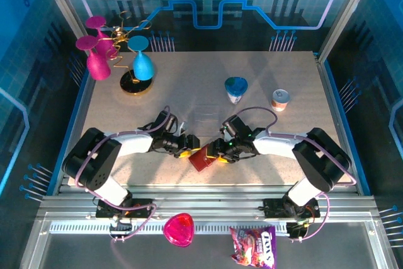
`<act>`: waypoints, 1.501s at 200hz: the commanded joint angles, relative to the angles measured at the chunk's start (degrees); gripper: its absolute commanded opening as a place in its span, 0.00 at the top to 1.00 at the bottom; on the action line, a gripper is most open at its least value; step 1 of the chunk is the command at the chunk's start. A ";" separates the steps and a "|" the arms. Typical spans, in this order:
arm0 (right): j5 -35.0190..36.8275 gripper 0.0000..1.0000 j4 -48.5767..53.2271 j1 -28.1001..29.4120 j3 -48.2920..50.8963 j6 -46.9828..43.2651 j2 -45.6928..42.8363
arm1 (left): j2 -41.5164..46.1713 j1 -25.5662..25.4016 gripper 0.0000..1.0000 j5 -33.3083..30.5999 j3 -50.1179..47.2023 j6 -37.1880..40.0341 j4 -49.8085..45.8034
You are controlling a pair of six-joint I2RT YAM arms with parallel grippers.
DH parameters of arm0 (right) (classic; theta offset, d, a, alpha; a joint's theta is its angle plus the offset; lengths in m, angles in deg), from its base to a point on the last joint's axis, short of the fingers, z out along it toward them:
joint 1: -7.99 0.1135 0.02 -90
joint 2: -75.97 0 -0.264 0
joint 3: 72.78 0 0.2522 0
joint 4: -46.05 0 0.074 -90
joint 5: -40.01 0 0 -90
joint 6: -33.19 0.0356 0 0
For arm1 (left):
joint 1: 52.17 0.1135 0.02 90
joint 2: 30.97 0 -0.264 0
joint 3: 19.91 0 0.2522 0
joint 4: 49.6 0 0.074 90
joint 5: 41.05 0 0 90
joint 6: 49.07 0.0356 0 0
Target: Take the credit cards out of the card holder
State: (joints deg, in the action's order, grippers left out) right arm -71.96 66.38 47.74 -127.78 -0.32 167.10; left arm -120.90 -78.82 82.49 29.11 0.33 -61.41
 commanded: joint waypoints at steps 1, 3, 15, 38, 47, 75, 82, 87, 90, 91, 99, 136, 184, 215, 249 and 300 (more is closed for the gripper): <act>-1.56 0.48 -0.72 -1.39 -2.68 -1.17 1.92 | 2.21 -0.83 0.36 1.71 -1.23 -0.91 -0.72; -1.66 0.48 -0.73 -1.44 -2.77 -1.26 2.05 | 2.32 -0.92 0.36 1.66 -1.27 -1.02 -0.72; -2.05 0.49 -0.47 -1.94 -3.65 -1.89 2.68 | 2.91 -1.03 0.36 1.55 -1.76 -1.64 -0.38; -3.28 0.51 0.54 -2.98 -5.78 -3.53 4.15 | 4.23 -1.59 0.36 1.20 -2.78 -3.18 0.30; -3.64 0.52 0.76 -3.18 -6.34 -3.93 4.69 | 4.73 -1.83 0.37 0.95 -3.21 -3.87 0.82; -4.76 0.53 0.66 -3.49 -7.49 -4.97 6.46 | 5.12 -3.01 0.37 0.14 -4.19 -5.87 2.37; -5.12 0.54 0.60 -3.51 -7.67 -5.09 6.80 | 5.13 -3.26 0.37 -0.09 -4.39 -6.32 2.66; -5.31 0.54 0.57 -3.54 -7.72 -5.20 7.01 | 5.16 -3.60 0.37 -0.34 -4.45 -6.56 2.88; -5.37 0.54 0.55 -3.57 -7.78 -5.18 7.06 | 5.17 -3.76 0.37 -0.40 -4.56 -6.68 3.00; -5.41 0.54 0.51 -3.55 -7.79 -5.21 7.14 | 5.23 -3.80 0.37 -0.49 -4.58 -6.77 3.03; -5.66 0.55 0.44 -3.67 -7.80 -5.40 7.28 | 5.22 -4.25 0.37 -0.77 -4.84 -7.24 3.46; -6.38 0.58 1.24 -3.63 -7.19 -5.88 6.90 | 5.21 -6.19 0.38 -1.93 -5.70 -9.38 4.89; -6.50 0.59 3.55 -3.62 -6.31 -6.70 5.13 | 6.15 -7.50 0.43 -1.72 -6.85 -11.14 5.85; -4.50 0.59 7.93 -3.62 -7.20 -8.29 3.78 | 7.75 -7.47 0.42 -2.62 -7.01 -11.67 4.79; 2.64 0.60 17.23 -3.38 -10.60 -12.04 1.37 | 10.66 -7.42 0.41 -6.67 -5.38 -12.24 1.05; 9.81 0.59 28.06 -1.12 -16.33 -23.42 -1.12 | 12.20 -4.99 0.46 -6.90 -6.59 -17.18 4.89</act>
State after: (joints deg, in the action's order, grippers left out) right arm -66.33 86.33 45.12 -140.87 -15.42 167.63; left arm -110.39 -85.33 76.59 22.67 -13.22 -58.04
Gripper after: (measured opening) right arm 0.407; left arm 0.556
